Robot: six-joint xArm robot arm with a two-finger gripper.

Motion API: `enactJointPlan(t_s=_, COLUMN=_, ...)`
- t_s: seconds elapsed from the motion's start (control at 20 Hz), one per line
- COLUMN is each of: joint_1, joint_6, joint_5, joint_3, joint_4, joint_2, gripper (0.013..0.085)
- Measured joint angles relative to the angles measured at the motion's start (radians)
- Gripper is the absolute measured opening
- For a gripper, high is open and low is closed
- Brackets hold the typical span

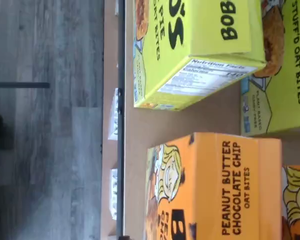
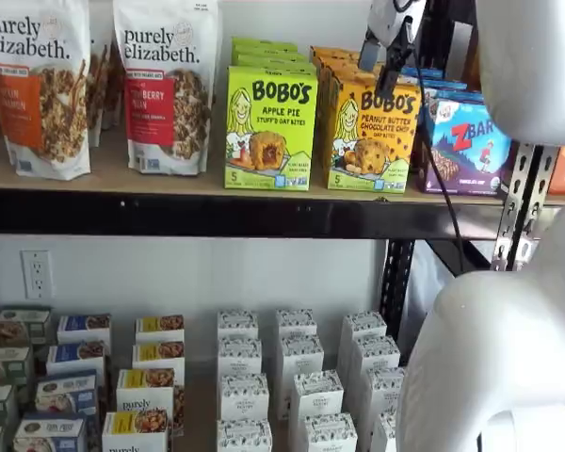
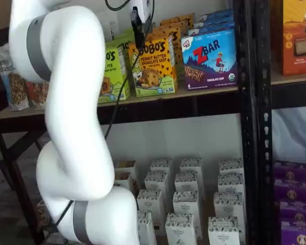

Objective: Pick up the orange box on the top shelf, the fifth box from the left

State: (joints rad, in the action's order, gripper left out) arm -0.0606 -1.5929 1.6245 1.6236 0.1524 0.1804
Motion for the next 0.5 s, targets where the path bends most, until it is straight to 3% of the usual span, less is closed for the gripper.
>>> enactJointPlan(t_s=0.5, joint_1=0.013, joint_6=0.006, joint_5=0.030, joint_3=0.025, joint_4=-0.022, joint_2=-0.039, gripper=0.0850)
